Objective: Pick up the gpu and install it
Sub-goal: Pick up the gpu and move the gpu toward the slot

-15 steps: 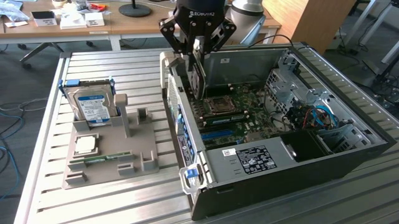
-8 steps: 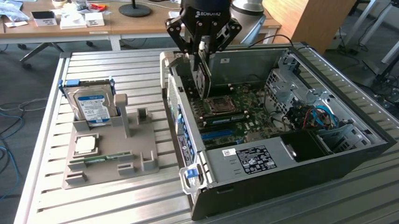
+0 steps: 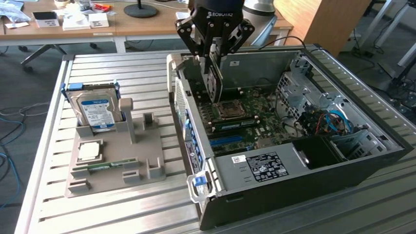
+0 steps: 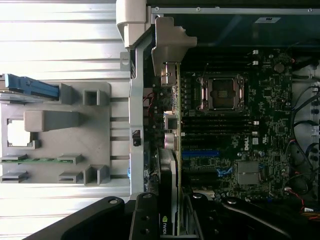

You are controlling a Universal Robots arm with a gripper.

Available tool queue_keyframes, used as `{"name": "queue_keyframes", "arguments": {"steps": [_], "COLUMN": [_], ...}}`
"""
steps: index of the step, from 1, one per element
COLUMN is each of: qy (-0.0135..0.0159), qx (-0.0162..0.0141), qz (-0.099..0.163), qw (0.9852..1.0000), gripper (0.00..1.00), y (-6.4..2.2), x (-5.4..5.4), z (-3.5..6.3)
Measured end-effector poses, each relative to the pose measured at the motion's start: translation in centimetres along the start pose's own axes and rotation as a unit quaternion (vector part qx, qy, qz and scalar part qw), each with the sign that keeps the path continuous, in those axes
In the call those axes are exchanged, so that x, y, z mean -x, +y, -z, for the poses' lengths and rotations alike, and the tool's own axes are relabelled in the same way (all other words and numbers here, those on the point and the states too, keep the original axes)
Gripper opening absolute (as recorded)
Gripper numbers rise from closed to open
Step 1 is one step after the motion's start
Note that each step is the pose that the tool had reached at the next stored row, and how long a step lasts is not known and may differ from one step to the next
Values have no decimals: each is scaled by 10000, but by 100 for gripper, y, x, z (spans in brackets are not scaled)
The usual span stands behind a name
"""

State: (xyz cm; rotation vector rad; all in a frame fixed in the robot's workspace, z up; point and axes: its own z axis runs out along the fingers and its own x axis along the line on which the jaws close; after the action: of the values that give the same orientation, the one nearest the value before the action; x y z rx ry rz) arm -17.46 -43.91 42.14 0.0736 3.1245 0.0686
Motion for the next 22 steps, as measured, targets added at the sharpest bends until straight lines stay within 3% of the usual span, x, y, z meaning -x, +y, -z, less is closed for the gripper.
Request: {"name": "queue_keyframes", "arguments": {"steps": [22], "qy": [0], "qx": [0], "qz": [0], "qw": [10000], "gripper": [27], "y": [6], "x": [119], "z": [-2]}}
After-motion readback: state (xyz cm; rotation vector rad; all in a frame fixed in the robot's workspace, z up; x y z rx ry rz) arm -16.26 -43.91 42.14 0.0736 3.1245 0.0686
